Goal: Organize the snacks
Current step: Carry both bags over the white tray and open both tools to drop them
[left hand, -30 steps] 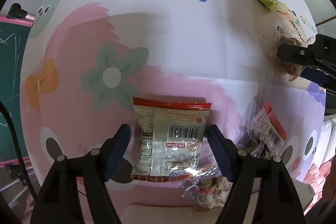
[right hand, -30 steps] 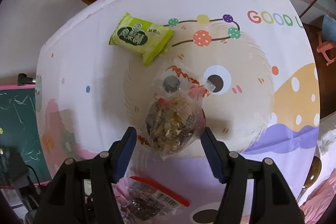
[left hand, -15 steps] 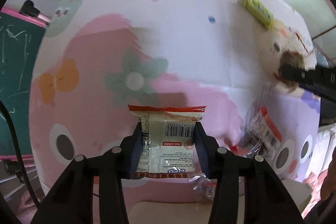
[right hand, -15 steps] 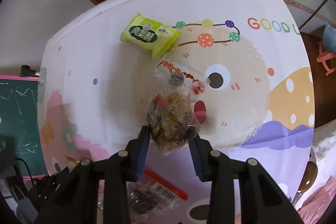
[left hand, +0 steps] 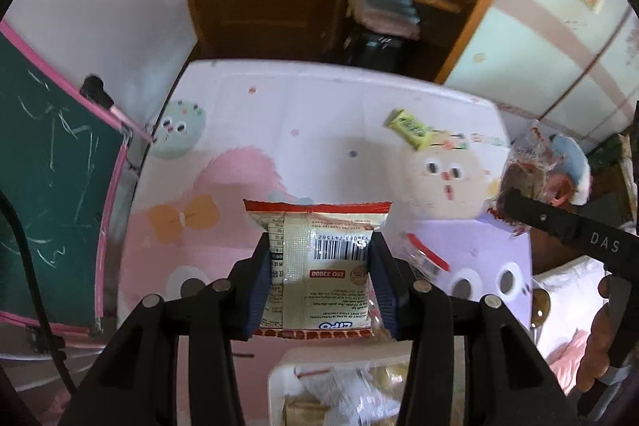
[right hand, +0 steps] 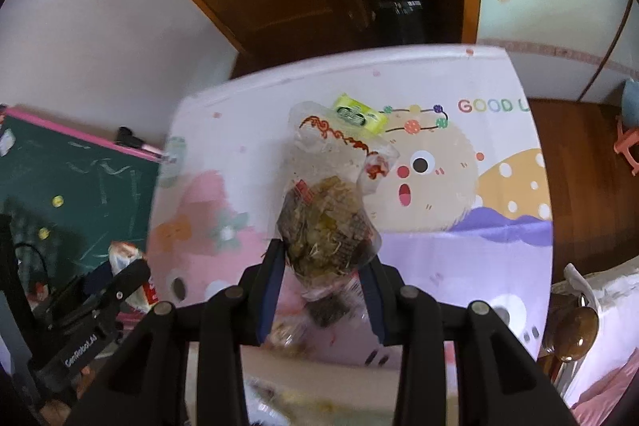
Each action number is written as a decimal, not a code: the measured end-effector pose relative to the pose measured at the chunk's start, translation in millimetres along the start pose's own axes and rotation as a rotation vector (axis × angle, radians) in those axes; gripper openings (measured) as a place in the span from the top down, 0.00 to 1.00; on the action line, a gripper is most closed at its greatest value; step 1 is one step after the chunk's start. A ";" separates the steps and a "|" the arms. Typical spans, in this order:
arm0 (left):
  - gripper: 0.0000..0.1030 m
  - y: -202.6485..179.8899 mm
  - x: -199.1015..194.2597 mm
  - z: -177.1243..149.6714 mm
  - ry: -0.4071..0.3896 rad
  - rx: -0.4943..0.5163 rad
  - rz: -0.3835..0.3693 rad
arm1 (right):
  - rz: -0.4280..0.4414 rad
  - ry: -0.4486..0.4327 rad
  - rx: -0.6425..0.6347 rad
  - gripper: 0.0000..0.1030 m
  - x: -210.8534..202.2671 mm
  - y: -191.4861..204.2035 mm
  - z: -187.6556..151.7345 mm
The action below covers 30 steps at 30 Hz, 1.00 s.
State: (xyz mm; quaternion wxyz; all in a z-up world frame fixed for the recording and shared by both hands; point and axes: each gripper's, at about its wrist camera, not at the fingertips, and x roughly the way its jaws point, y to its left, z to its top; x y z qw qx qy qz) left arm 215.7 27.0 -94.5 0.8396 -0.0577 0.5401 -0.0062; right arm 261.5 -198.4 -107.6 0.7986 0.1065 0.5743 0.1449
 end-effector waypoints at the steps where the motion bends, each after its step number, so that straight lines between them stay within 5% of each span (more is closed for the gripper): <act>1: 0.57 -0.6 -12.3 -4.9 -0.014 0.013 -0.011 | 0.003 -0.010 -0.006 0.64 -8.9 2.8 -5.0; 16: 0.57 -30.7 -126.3 -106.4 -0.110 0.223 -0.117 | -0.037 -0.123 -0.120 0.64 -121.8 36.2 -132.4; 30: 0.57 -44.1 -106.8 -176.3 -0.001 0.298 -0.139 | -0.183 -0.090 -0.057 0.64 -113.9 21.4 -211.1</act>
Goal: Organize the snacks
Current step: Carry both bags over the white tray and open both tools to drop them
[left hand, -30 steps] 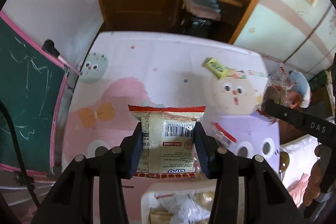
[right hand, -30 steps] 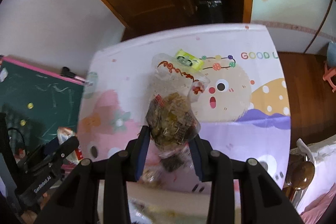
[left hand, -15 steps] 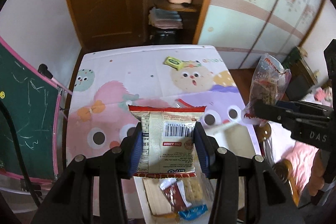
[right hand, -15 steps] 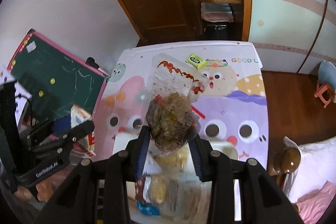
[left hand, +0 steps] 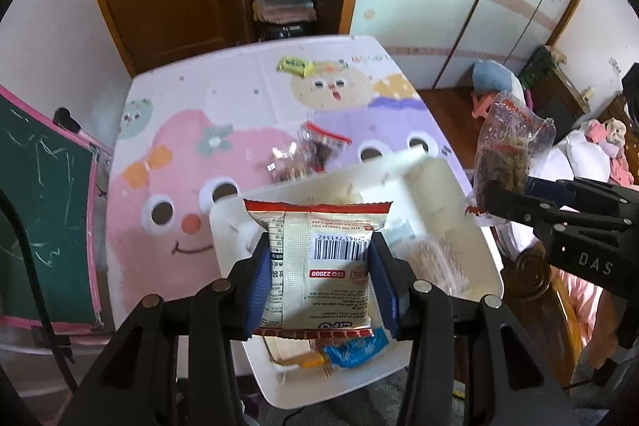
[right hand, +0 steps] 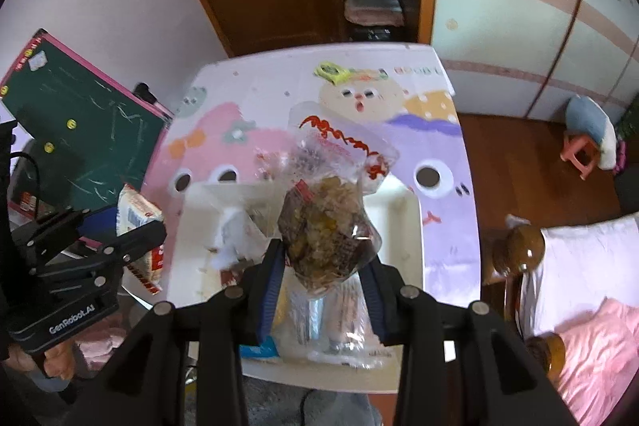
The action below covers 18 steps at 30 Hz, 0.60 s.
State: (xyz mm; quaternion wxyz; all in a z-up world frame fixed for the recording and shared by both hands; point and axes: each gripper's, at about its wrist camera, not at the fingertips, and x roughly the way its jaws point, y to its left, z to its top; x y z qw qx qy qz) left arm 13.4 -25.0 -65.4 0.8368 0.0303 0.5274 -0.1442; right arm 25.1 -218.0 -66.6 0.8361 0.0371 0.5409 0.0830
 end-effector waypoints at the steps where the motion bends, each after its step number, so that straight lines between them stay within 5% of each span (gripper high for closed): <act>1: 0.57 -0.6 2.3 -2.2 0.009 0.002 -0.002 | -0.005 0.007 0.006 0.64 2.3 -1.2 -2.5; 18: 0.56 -8.6 20.2 -20.4 0.074 0.053 0.006 | -0.030 0.098 0.051 0.63 25.2 -1.1 -17.8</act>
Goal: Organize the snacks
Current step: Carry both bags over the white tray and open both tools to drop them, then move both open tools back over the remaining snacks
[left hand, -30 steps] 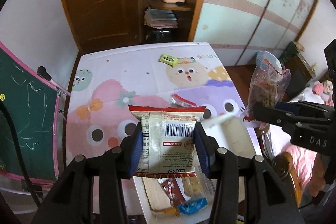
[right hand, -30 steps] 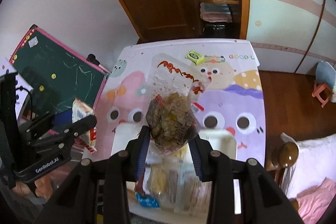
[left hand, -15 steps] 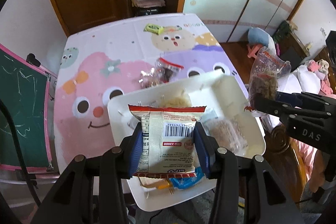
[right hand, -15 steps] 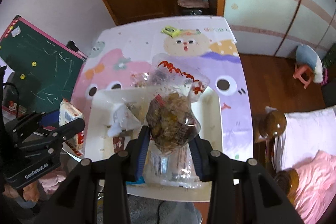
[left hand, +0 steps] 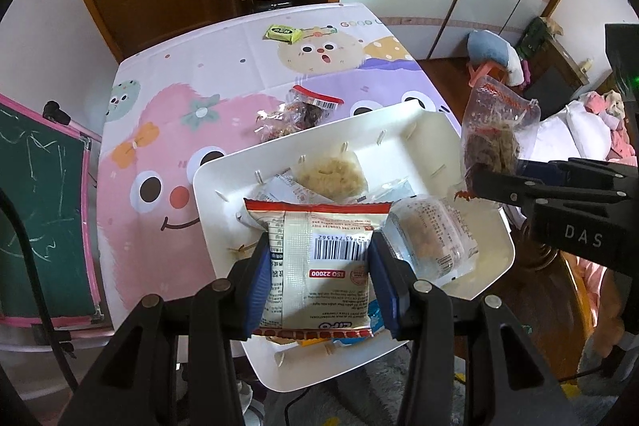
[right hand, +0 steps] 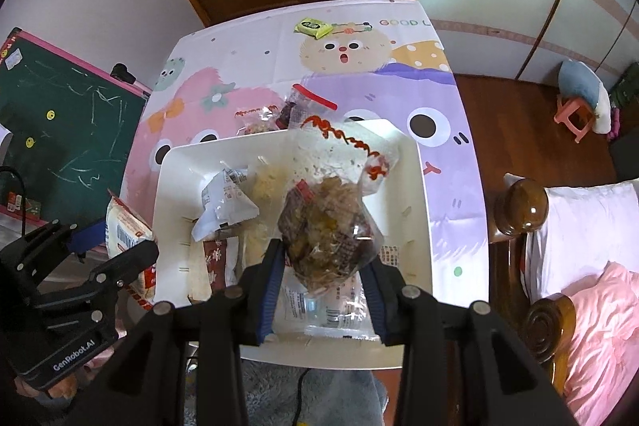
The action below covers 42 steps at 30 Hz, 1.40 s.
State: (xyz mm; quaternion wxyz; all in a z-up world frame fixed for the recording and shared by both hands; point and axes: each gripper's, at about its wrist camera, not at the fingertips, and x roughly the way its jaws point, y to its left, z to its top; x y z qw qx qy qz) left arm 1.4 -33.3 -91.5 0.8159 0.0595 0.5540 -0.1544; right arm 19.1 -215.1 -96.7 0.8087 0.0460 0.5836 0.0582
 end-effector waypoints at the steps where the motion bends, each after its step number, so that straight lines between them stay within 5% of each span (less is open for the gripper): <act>1: 0.56 -0.1 0.1 -0.3 0.001 0.004 0.008 | -0.002 0.001 0.000 0.63 0.3 0.6 -0.1; 3: 0.52 -0.8 0.9 -1.2 0.005 0.011 0.021 | 0.004 0.007 0.006 0.62 1.3 0.4 0.2; 5: 0.24 -1.0 2.8 -1.6 0.016 0.009 0.024 | 0.022 0.011 0.026 0.58 2.7 -0.8 1.8; 7: 0.16 -0.3 2.6 -3.0 0.008 0.006 0.021 | 0.035 0.009 0.036 0.39 2.7 -1.5 1.5; 10: 0.16 -0.2 2.8 -3.8 0.010 0.012 0.021 | 0.051 0.003 0.066 0.30 2.5 -4.0 1.9; 42: 0.16 9.7 16.0 18.1 0.022 -0.053 0.037 | 0.103 0.020 0.109 0.30 5.3 -12.3 12.0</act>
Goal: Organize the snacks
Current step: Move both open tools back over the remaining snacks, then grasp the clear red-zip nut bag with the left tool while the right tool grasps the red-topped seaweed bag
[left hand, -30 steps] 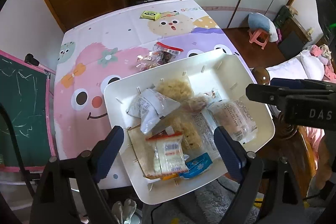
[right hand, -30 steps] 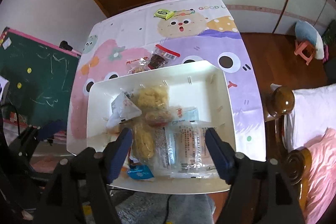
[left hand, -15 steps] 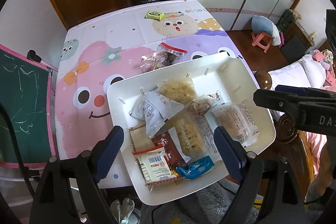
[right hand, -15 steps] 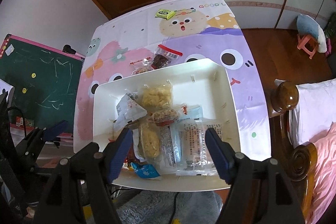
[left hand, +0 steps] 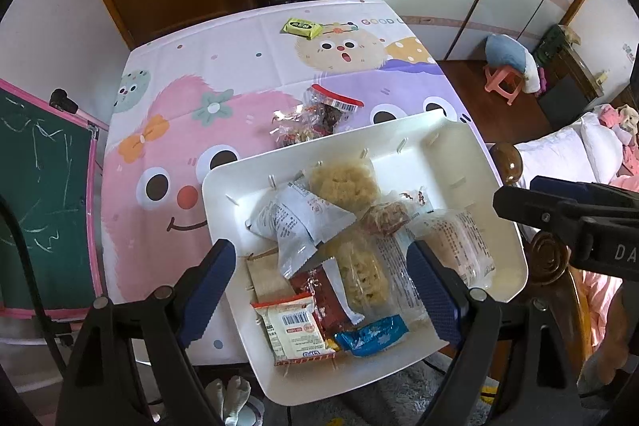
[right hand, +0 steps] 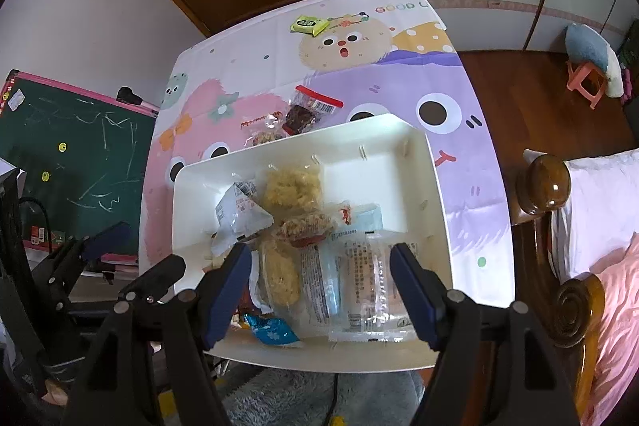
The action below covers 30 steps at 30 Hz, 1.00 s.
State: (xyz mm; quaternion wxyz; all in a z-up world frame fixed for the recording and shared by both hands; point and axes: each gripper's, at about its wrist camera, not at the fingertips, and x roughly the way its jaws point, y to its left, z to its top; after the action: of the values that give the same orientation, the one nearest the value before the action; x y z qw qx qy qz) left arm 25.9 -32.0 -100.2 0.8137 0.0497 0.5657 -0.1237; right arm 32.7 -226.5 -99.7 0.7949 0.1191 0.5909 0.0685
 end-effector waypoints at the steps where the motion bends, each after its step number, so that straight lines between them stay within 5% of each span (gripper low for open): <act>1: 0.16 -0.1 1.6 1.9 0.001 -0.001 0.001 | 0.002 0.000 -0.001 0.30 0.8 0.0 1.8; 9: 0.16 5.5 17.3 21.5 0.013 -0.028 0.006 | 0.023 0.027 -0.003 0.30 15.1 -1.3 17.6; 18: 0.16 30.2 61.4 86.2 0.013 -0.093 0.038 | 0.045 0.001 -0.018 0.30 28.7 5.1 65.6; 30: 0.16 68.0 174.3 134.1 0.239 -0.192 -0.028 | 0.093 0.068 0.042 0.30 99.4 3.5 151.4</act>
State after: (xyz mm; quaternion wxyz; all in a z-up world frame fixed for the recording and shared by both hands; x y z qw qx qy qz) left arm 222.6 -21.3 -219.2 0.7397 -0.0220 0.6686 -0.0734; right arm 206.5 -214.7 -149.2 0.7676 0.1607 0.6128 0.0967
